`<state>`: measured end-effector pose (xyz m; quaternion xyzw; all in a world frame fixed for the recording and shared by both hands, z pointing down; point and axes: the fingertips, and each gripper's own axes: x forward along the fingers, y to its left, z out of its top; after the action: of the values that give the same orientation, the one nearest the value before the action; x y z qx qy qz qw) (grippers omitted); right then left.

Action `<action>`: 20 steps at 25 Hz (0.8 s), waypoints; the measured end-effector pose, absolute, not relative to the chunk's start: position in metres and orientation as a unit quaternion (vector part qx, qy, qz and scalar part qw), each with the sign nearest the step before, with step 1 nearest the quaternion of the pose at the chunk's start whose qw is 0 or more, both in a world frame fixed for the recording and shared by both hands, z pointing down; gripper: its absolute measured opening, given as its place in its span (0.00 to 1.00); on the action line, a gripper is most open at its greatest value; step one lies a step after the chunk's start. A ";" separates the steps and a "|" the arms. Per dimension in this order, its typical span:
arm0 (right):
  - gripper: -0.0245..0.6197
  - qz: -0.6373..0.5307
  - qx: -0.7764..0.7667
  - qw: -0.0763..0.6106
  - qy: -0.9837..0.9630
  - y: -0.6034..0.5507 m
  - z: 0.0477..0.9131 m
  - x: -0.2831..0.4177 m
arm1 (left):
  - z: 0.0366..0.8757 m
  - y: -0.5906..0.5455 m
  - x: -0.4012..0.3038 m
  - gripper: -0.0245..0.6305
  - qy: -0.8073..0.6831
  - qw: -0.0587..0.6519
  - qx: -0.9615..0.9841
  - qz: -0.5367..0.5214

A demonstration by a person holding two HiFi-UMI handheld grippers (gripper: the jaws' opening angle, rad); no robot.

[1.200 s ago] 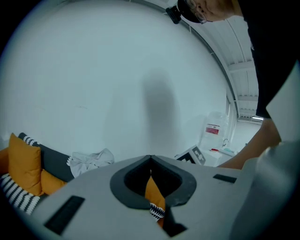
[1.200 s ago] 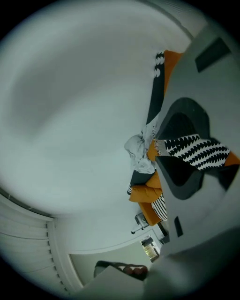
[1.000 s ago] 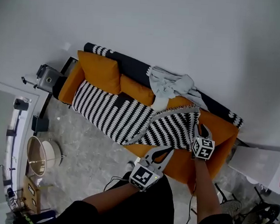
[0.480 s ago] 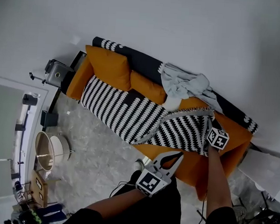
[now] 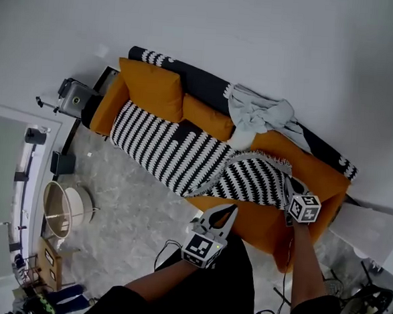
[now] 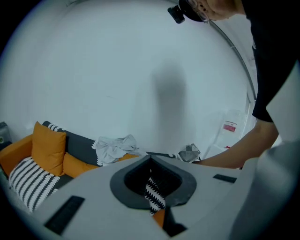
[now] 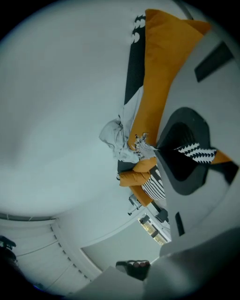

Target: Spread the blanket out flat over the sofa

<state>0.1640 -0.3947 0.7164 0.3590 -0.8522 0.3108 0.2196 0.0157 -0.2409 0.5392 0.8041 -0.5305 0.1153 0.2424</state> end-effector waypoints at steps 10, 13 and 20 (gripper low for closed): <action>0.10 0.316 0.381 0.298 -0.816 -0.200 0.698 0.198 | 0.500 -0.159 0.019 0.06 -0.428 0.157 0.883 0.115; 0.10 0.331 0.407 0.333 -0.783 -0.143 0.711 0.219 | 0.496 -0.128 0.018 0.06 -0.394 0.159 0.899 0.105; 0.10 0.382 0.452 0.358 -0.722 -0.032 0.758 0.266 | 0.504 -0.060 0.033 0.06 -0.371 0.135 0.913 0.106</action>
<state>0.2664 -0.0315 0.7584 0.4524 -0.7218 0.3819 0.3584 0.0332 -0.0603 0.5041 0.9125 -0.3710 0.1063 0.1355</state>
